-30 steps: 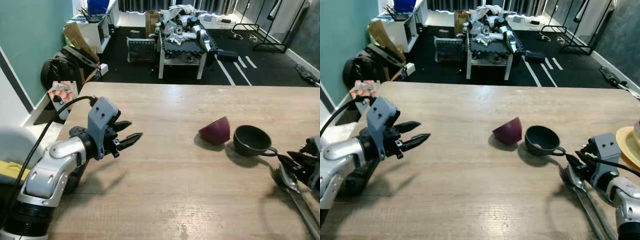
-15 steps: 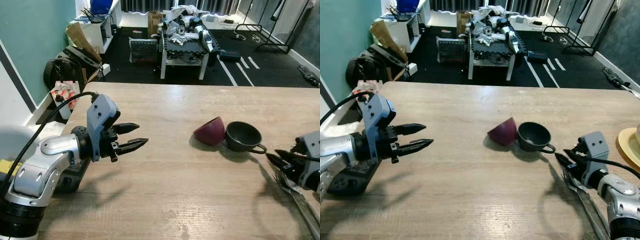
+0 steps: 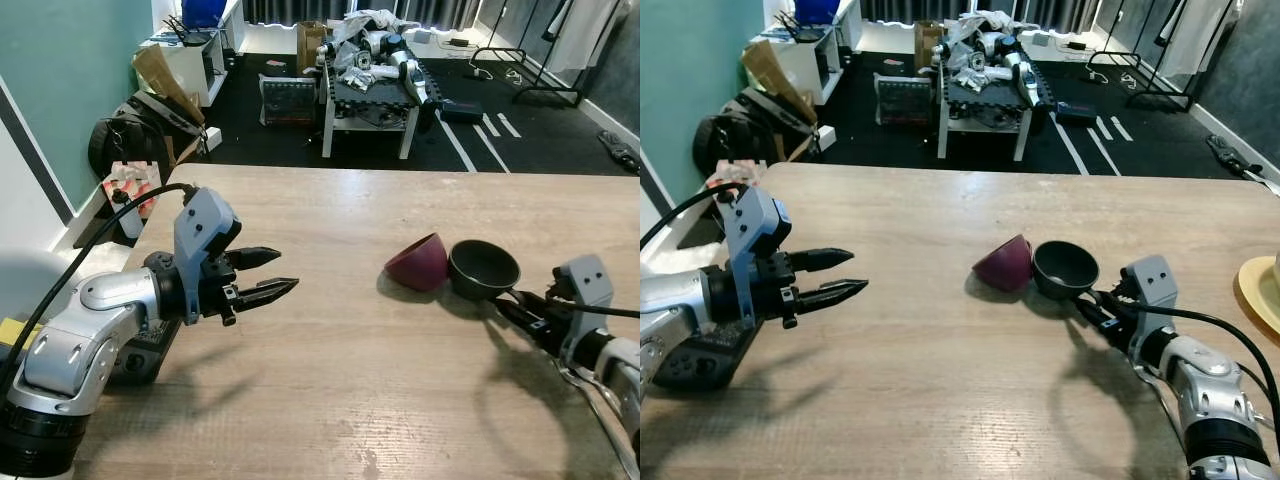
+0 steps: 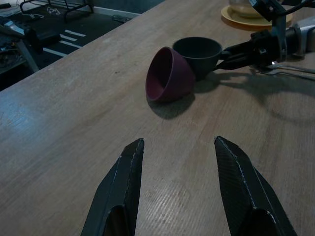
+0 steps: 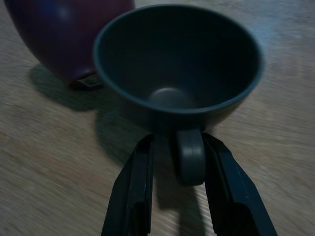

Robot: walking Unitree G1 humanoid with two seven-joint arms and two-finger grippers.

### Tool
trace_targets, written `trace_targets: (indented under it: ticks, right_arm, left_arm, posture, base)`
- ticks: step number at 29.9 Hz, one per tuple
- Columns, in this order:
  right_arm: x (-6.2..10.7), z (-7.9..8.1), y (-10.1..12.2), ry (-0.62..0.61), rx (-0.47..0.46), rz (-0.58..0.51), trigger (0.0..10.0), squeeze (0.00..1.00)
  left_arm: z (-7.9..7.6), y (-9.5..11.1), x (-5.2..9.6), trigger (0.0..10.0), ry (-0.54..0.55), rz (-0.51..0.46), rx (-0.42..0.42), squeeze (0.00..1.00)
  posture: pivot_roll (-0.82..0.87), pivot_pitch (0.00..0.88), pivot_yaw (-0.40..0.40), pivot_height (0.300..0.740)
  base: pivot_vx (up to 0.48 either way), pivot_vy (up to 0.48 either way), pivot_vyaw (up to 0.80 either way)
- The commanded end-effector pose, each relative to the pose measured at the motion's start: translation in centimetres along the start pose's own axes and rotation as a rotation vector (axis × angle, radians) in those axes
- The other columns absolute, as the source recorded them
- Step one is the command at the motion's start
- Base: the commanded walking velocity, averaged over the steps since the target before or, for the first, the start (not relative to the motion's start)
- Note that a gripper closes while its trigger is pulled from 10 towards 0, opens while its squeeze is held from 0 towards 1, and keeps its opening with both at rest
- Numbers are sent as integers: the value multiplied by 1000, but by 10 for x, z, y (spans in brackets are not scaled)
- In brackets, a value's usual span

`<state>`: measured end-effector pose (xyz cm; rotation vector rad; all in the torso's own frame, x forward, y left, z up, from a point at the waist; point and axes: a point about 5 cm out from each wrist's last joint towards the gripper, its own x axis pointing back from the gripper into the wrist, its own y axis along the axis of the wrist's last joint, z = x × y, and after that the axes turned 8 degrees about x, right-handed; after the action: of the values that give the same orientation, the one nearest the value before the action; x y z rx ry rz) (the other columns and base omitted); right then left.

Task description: Setting the table

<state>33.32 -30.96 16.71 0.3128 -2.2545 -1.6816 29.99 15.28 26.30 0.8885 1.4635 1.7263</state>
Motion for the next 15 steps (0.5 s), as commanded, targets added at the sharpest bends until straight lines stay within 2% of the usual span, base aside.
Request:
trace_targets:
  ticks: [1, 2, 3, 4, 5, 6, 15]
  right_arm:
    - [0, 3, -7, 15, -20, 20, 8118, 0]
    - [0, 4, -8, 16, -21, 23, 4706, 0]
    - [0, 4, -8, 16, -21, 23, 4706, 0]
    - [-1, 5, -9, 12, -25, 24, 1608, 0]
    - [-1, 5, -9, 12, -25, 24, 1608, 0]
    - [-1, 5, -10, 7, -35, 21, 0, 0]
    - [4, -2, -9, -58, -67, -10, 0, 0]
  left_arm:
    - [-3, -1, 2, 10000, -5, 8, 0, 0]
    - [-3, -1, 1, 10000, -3, 8, 1, 0]
    - [-3, -1, 1, 10000, -3, 8, 1, 0]
    - [-3, -1, 1, 10000, 0, 8, 2, 0]
    - [-3, -1, 1, 10000, 0, 8, 2, 0]
    - [-3, -2, 1, 10000, 10, 10, 2, 0]
    - [-3, -4, 0, 10000, 18, 8, 10, 0]
  posture:
    - [178, 127, 85, 740]
    - [181, 129, 84, 740]
    - [181, 129, 84, 740]
    - [181, 129, 84, 740]
    - [181, 129, 84, 740]
    - [181, 129, 83, 740]
    - [175, 132, 82, 740]
  base:
    - [0, 0, 0]
    - [0, 0, 0]
    - [0, 0, 0]
    - [0, 0, 0]
    - [0, 0, 0]
    - [0, 0, 0]
    - [0, 0, 0]
